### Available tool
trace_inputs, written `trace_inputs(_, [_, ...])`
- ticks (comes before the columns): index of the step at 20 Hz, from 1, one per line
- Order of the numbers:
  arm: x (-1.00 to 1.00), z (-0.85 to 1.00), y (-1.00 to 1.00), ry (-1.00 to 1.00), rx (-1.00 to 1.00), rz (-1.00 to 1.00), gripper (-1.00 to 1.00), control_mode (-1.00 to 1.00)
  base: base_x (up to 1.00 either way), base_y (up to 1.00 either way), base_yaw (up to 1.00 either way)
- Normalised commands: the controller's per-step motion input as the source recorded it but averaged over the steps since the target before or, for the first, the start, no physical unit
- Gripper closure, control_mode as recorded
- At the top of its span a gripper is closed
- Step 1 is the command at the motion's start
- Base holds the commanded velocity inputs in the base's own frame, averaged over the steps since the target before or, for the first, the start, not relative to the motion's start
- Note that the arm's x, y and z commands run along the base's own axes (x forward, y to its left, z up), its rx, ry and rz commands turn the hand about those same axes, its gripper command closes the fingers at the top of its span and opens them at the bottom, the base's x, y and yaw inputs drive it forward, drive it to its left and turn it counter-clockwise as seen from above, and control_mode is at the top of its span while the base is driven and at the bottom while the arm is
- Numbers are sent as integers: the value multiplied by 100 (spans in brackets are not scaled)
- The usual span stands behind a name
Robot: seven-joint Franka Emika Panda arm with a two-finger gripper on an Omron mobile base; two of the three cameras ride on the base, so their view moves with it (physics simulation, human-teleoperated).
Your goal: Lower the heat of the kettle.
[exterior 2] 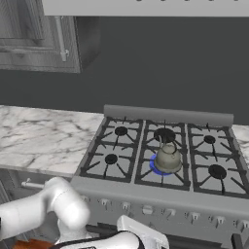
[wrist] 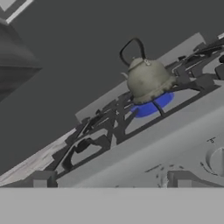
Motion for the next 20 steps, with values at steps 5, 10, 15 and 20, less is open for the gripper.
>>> trace_inputs(5, [0,-2,-15,-12,0,0,-100,-100,0,0,0])
trace_inputs(10, [2,0,1,-1,0,0,-100,-100,0,0,0])
trace_inputs(15, [2,0,18,0,0,0,-100,-100,0,0,0])
trace_inputs(20, [0,-5,15,0,0,0,-100,-100,0,0,0])
